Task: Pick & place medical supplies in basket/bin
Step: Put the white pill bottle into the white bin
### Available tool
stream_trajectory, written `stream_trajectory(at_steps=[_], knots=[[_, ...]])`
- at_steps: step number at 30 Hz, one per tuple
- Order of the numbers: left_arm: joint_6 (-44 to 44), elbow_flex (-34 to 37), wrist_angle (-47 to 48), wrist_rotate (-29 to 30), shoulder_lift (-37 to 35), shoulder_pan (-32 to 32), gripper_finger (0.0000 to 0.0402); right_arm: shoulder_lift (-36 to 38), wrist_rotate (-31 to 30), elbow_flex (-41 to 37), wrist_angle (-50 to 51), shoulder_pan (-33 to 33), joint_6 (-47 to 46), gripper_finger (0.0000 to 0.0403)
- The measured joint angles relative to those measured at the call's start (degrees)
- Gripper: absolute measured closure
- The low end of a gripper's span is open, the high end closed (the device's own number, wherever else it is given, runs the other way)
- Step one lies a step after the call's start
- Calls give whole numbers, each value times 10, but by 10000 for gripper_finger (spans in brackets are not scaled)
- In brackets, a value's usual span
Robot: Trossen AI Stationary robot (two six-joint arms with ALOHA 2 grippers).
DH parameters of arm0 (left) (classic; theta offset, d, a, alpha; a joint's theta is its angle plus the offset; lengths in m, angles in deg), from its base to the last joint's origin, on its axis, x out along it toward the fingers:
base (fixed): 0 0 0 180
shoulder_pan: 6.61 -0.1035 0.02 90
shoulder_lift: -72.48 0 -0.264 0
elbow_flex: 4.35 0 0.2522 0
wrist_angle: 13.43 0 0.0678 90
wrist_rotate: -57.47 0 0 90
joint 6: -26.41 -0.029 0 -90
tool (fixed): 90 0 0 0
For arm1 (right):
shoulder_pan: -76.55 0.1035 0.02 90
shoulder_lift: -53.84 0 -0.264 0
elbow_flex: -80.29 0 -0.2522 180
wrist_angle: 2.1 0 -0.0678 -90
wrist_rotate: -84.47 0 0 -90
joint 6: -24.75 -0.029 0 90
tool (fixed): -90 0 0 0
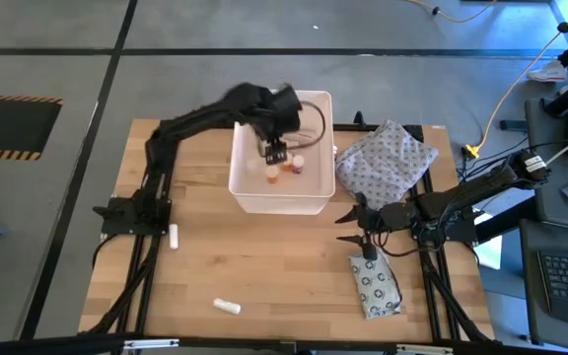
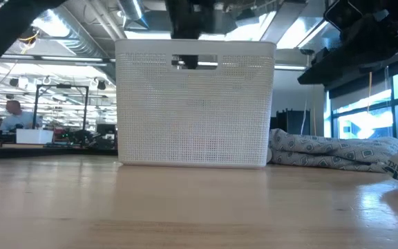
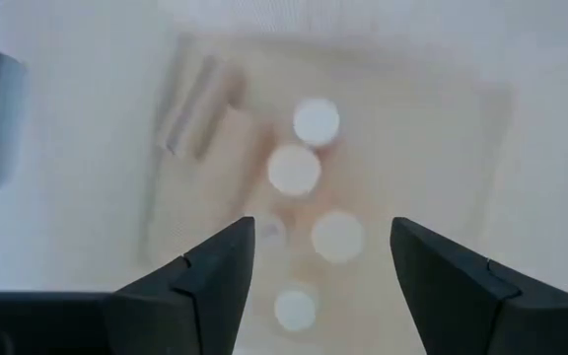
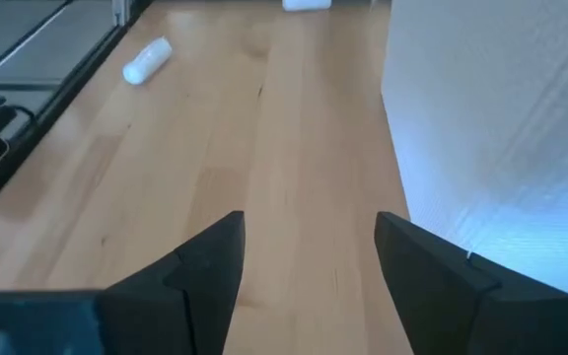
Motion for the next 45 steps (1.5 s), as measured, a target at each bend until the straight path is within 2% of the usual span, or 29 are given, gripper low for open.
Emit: stream_trajectory(at_steps=[4,8,11,16,23,26,29,34,39,45], knots=[[22,-4,-32,0,-57,0,170,17,0,14,26,-6,-4,173],[35,-4,-48,-5,-113,3,173,40,-1,45,92,-11,-50,173],[38,28,-77,-5,-155,12,173,47,-23,54,138,-12,-74,173],[38,172,-182,-6,-254,23,174,47,-100,55,202,-13,-106,173],[62,462,-384,-5,-426,22,174,47,-176,87,238,-37,-106,173],[74,578,-467,-5,-499,22,174,47,-212,124,286,-71,-106,173],[85,685,-549,-5,-568,22,174,47,-215,161,338,-113,-53,173],[128,830,-669,-5,-654,22,174,46,-215,218,417,-204,-23,173],[155,910,-721,-4,-697,22,174,46,-208,236,413,-306,41,173],[168,939,-730,-4,-706,22,174,21,-100,234,342,-440,110,173]])
